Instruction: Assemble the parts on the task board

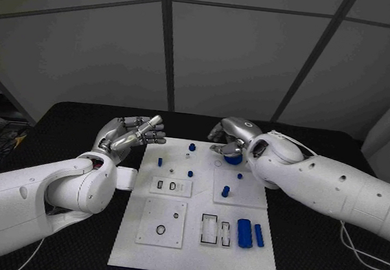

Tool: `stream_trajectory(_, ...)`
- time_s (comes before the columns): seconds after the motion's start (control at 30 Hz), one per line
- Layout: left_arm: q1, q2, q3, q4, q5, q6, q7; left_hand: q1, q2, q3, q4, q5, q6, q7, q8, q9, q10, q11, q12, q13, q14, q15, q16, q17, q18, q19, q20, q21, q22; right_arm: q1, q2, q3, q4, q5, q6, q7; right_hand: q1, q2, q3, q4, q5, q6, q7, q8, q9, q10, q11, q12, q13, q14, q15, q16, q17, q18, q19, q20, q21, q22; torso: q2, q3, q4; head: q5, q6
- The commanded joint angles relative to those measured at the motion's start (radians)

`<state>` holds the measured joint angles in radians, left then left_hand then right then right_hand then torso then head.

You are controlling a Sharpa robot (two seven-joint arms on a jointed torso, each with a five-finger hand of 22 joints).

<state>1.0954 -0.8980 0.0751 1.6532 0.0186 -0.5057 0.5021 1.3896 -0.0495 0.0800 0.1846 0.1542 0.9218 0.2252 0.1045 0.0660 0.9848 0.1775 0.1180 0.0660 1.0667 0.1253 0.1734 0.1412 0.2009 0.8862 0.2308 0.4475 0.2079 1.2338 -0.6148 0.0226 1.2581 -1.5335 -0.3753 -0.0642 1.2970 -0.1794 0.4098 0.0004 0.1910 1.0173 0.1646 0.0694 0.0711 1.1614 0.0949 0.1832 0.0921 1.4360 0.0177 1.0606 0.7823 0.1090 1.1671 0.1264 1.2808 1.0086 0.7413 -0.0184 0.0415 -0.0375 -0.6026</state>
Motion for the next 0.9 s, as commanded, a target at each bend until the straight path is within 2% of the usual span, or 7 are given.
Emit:
stream_trajectory(0.03,0.002,-0.002,0.001,-0.002,-0.008,0.024,0.001,-0.005,0.009,-0.001,-0.007,-0.002,0.002,0.001,-0.004,0.0,-0.002,0.001,-0.006,-0.001,-0.003,0.003,-0.006,0.002,-0.02,0.004,-0.001,0.006,0.0,0.002,-0.057,0.001,0.043,0.162,-0.032,-0.025,-0.018,-0.032,-0.06,0.015,0.047,-0.036,-0.008,-0.004,-0.005,0.124,-0.026,0.092,0.045,0.018,-0.024,0.042,0.051,0.002,0.042,-0.014,0.029,0.048,-0.002,0.0022,-0.0119,0.002,0.002)
stream_trajectory(0.13,0.001,-0.003,0.001,-0.005,-0.008,0.027,0.001,-0.005,0.009,-0.001,-0.007,-0.002,0.003,0.001,-0.004,0.0,-0.001,0.0,-0.006,0.0,-0.003,0.002,-0.007,0.003,-0.02,0.004,-0.001,0.006,0.0,0.002,-0.097,0.0,0.064,0.188,0.008,-0.051,-0.004,-0.041,-0.197,0.042,0.1,-0.084,-0.021,0.0,-0.004,0.193,-0.041,0.227,0.142,0.06,-0.041,0.175,0.237,-0.021,0.124,-0.034,0.088,0.154,-0.002,0.0049,-0.0172,0.004,0.003)
stream_trajectory(0.23,0.001,-0.003,0.0,-0.008,-0.008,0.028,0.0,-0.005,0.01,-0.001,-0.008,-0.002,0.004,0.0,-0.003,0.0,0.0,0.0,-0.006,0.0,-0.002,0.002,-0.007,0.003,-0.02,0.004,-0.001,0.006,0.0,0.002,-0.126,0.0,0.077,0.201,0.048,-0.076,0.084,-0.012,-0.375,0.126,0.11,-0.11,-0.024,0.026,0.003,0.136,-0.041,0.662,0.586,0.081,-0.041,0.315,0.431,-0.046,0.197,-0.031,0.147,0.258,-0.002,0.0061,-0.0191,0.001,0.005)
stream_trajectory(0.27,0.001,-0.003,0.0,-0.008,-0.008,0.029,0.0,-0.005,0.01,-0.001,-0.008,-0.002,0.004,0.0,-0.003,0.0,0.0,0.0,-0.006,0.0,-0.002,0.002,-0.007,0.003,-0.02,0.004,-0.001,0.006,0.0,0.002,-0.132,0.0,0.078,0.202,0.061,-0.084,0.104,-0.001,-0.398,0.157,0.11,-0.114,-0.019,0.035,0.005,0.122,-0.038,0.779,0.715,0.082,-0.038,0.337,0.463,-0.048,0.207,-0.031,0.156,0.274,-0.002,0.0065,-0.0197,0.0,0.005)
stream_trajectory(0.37,0.001,-0.001,0.0,-0.009,-0.008,0.031,-0.002,-0.005,0.01,-0.001,-0.008,-0.002,0.004,0.0,-0.003,0.0,0.0,0.0,-0.006,0.0,-0.002,0.002,-0.007,0.003,-0.02,0.004,-0.001,0.006,0.0,0.002,-0.14,0.0,0.075,0.196,0.1,-0.11,0.131,0.002,-0.409,0.221,0.108,-0.121,-0.012,0.056,0.005,0.156,-0.029,0.968,0.934,0.088,-0.026,0.377,0.528,-0.052,0.227,-0.027,0.173,0.309,-0.001,0.0064,-0.0185,-0.002,0.006)
stream_trajectory(0.5,0.001,0.002,0.0,-0.01,-0.008,0.034,-0.003,-0.005,0.01,-0.001,-0.008,-0.002,0.005,0.0,-0.003,0.0,0.001,-0.001,-0.006,0.0,-0.001,0.002,-0.007,0.003,-0.02,0.004,-0.001,0.006,0.0,0.002,-0.137,0.0,0.064,0.181,0.137,-0.132,0.148,0.0,-0.419,0.264,0.109,-0.129,-0.007,0.069,0.004,0.163,-0.025,1.025,1.005,0.092,-0.022,0.395,0.558,-0.055,0.235,-0.022,0.181,0.324,-0.001,0.005,-0.0158,-0.008,0.005)
stream_trajectory(0.9,0.0,0.006,0.0,-0.015,-0.008,0.035,-0.005,-0.005,0.01,-0.001,-0.008,-0.002,0.005,0.0,-0.003,0.0,0.001,-0.001,-0.006,0.0,-0.001,0.002,-0.007,0.003,-0.02,0.004,-0.001,0.006,0.0,0.002,-0.089,0.0,0.003,0.165,0.199,-0.144,0.164,0.007,-0.423,0.287,0.114,-0.133,-0.004,0.084,0.004,0.189,-0.022,1.088,1.086,0.095,-0.019,0.411,0.585,-0.057,0.24,-0.017,0.186,0.334,-0.001,0.0047,-0.017,-0.008,-0.001)
